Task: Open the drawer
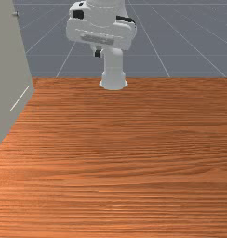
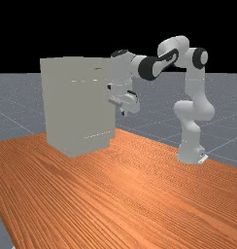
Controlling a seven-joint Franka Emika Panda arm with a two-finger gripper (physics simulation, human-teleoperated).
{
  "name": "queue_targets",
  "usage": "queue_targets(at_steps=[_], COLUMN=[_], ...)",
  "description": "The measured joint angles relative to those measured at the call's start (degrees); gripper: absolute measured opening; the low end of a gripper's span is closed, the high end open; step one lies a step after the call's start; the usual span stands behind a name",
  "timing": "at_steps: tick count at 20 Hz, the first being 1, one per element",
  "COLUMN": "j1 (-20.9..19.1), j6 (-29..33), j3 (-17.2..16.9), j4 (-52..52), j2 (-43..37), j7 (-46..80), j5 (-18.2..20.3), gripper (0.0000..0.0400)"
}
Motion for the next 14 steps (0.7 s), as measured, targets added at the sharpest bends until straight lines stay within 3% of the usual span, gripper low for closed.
queue_targets(at_steps=[6,14], j1=[-0.32,-4.04], j6=[-10.52,-13.64], j3=[-0.5,-4.38], j4=[17.9,32.73], j2=[-1.05,-0.78], j7=[-0.73,-4.16], j5=[-0.27,-1.14], gripper=[0.0,0.0])
